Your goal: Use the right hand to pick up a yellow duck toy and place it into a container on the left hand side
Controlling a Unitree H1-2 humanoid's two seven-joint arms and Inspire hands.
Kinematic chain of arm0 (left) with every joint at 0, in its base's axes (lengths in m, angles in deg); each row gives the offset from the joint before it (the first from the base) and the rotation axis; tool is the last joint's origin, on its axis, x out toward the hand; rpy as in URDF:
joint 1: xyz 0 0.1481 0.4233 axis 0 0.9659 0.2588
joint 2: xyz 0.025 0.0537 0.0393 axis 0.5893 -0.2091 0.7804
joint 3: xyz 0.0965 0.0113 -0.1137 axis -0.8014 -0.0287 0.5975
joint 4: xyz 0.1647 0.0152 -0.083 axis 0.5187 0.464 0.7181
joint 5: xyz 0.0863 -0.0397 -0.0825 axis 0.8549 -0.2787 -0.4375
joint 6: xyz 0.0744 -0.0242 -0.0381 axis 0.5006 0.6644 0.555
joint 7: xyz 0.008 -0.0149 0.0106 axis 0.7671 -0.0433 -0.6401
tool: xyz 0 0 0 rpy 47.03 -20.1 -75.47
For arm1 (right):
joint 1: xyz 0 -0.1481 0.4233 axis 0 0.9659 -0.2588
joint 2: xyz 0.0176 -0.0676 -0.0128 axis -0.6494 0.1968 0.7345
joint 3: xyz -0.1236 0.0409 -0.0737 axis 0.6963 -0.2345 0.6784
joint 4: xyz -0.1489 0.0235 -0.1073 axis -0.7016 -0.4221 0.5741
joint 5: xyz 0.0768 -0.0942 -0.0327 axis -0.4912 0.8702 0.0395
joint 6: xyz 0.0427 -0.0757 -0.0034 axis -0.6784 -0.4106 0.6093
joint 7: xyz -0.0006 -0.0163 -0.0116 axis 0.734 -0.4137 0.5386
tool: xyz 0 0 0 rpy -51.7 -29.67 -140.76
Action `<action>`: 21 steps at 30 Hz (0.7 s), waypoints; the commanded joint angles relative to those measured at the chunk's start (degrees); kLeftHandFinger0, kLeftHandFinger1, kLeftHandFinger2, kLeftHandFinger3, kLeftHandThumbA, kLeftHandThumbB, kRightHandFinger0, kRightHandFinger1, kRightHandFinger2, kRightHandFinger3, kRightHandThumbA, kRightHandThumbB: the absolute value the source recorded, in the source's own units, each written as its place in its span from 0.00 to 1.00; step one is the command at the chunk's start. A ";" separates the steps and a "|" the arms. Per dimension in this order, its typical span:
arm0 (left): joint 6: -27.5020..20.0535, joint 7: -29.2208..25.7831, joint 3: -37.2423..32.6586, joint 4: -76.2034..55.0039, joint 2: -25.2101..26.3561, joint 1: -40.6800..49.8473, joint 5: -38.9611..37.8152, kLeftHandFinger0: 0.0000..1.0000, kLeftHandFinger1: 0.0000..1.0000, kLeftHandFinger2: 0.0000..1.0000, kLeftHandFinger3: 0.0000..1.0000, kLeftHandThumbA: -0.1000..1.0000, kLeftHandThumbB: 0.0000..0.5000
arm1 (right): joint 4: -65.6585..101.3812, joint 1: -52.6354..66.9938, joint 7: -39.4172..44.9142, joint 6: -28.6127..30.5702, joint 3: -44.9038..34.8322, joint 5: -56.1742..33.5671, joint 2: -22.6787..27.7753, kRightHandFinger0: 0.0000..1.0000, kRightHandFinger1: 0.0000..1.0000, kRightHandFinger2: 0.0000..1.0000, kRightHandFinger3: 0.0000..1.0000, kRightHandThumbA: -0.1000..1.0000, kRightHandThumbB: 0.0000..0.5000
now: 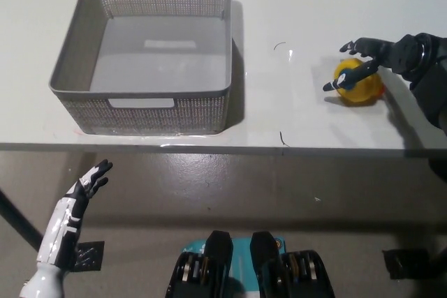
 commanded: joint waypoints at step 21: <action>-2.79 0.37 1.61 -0.86 1.98 0.14 -2.31 1.00 1.00 1.00 1.00 1.00 0.34 | -1.23 1.18 -1.89 -0.11 2.82 0.98 -0.61 1.00 1.00 1.00 1.00 0.97 0.95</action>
